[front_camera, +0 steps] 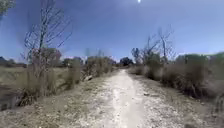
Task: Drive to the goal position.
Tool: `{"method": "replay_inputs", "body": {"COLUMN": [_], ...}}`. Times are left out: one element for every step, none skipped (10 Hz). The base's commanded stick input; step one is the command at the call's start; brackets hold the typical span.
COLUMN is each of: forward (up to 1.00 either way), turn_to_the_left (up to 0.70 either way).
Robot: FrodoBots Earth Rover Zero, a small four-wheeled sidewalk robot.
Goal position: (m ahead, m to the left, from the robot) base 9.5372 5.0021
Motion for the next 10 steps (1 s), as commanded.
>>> {"method": "replay_inputs", "body": {"forward": [0.5,0.5,0.5,0.5,0.5,0.5,0.5,0.5,0.5,0.5], "turn_to_the_left": [-0.02,-0.13,-0.24,-0.32,-0.13,0.0,0.0,0.0,0.0,0.0]}}
